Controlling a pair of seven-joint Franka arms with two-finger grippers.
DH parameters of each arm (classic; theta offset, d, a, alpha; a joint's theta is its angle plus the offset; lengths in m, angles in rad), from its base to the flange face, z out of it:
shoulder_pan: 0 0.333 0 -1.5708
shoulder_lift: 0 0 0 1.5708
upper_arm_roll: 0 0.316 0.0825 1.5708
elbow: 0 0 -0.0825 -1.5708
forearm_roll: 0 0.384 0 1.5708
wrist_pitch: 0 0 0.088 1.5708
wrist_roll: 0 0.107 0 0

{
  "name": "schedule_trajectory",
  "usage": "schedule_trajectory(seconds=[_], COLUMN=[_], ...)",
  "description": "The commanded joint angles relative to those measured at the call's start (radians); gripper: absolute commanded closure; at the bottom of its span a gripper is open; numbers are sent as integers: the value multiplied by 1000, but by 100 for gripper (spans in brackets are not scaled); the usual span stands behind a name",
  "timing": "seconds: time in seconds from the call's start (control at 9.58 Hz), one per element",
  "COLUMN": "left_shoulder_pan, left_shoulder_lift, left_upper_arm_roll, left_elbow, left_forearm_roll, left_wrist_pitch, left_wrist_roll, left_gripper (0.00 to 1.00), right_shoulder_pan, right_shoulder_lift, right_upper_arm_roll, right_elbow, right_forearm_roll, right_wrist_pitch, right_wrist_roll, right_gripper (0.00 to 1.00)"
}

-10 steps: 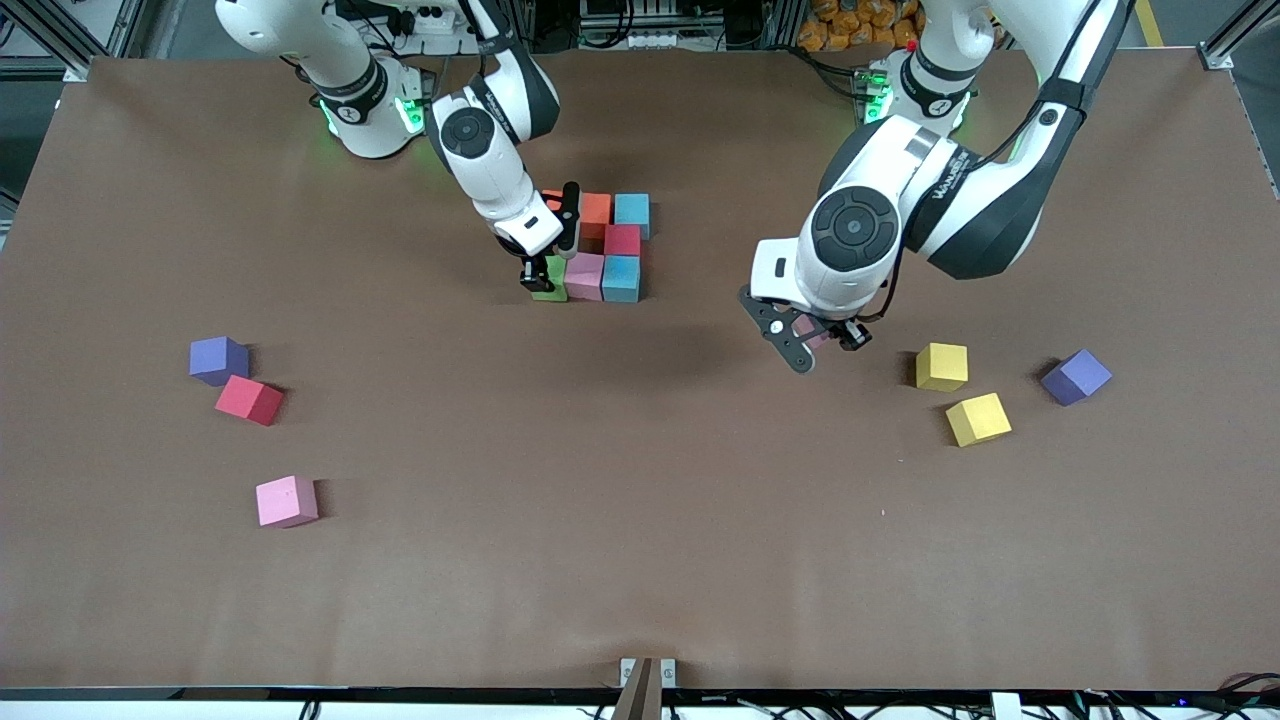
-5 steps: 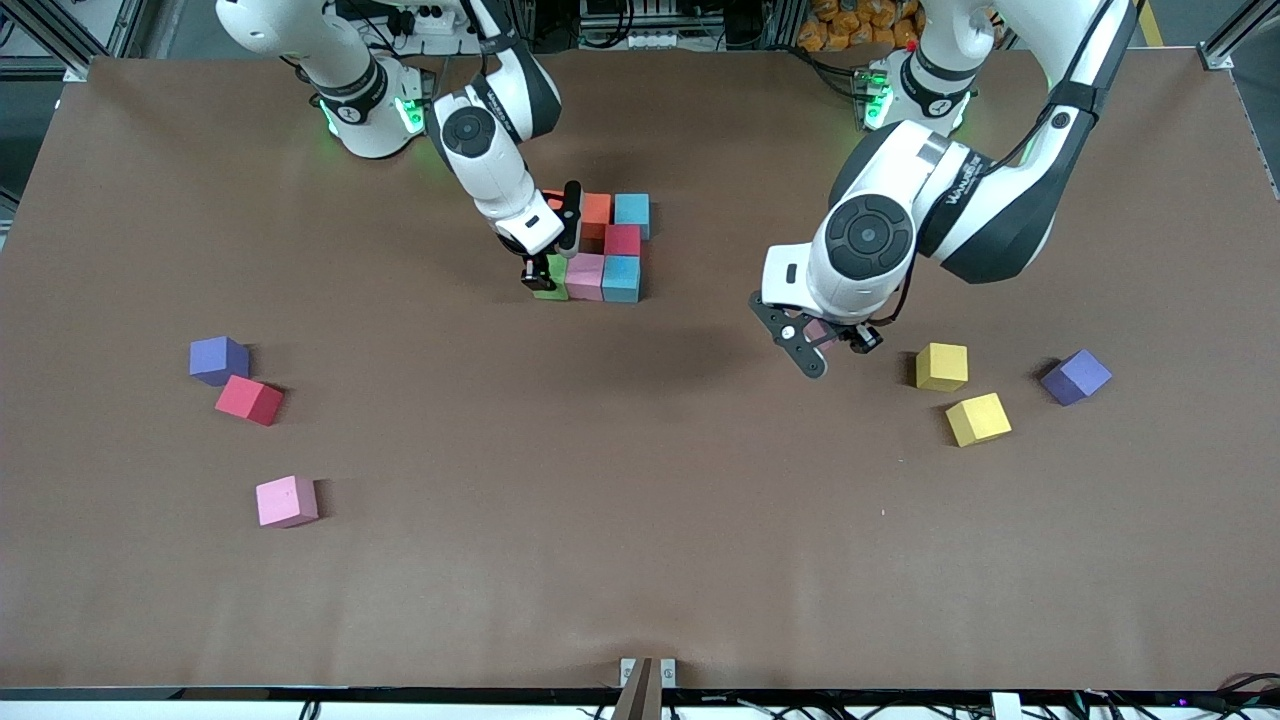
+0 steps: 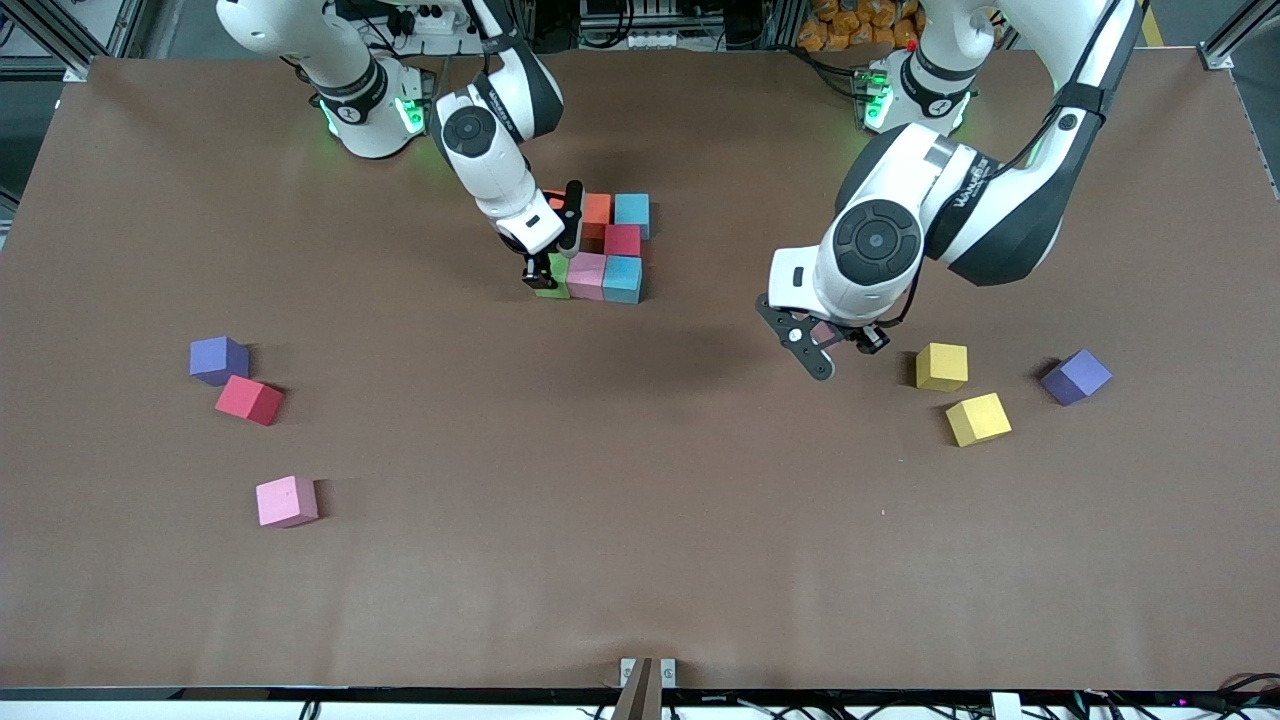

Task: Form number 2 with 11 blocks
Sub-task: 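Open the right gripper to release the green cube and raise it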

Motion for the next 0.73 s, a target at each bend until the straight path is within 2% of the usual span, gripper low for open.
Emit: schedule_trajectory(seconds=[0.0,0.31,0.63], left_shoulder_pan=[5,29,28], left_shoulder_lift=[-10,-10,-25], left_upper_arm_roll=[-5,-5,-7], left_elbow=[5,3,-12], left_forearm_roll=[16,16,18], left_wrist_pitch=[-20,-18,-18], left_wrist_roll=[-5,-5,-5], left_gripper=[100,100,100], right_shoulder_pan=[24,23,21], right_shoulder_lift=[9,10,7], right_upper_arm_roll=[-9,-9,-11], right_elbow=[0,3,3], right_forearm_roll=[42,42,44], right_wrist_pitch=[24,22,15], right_wrist_roll=[-18,-18,-16], right_gripper=[21,0,0])
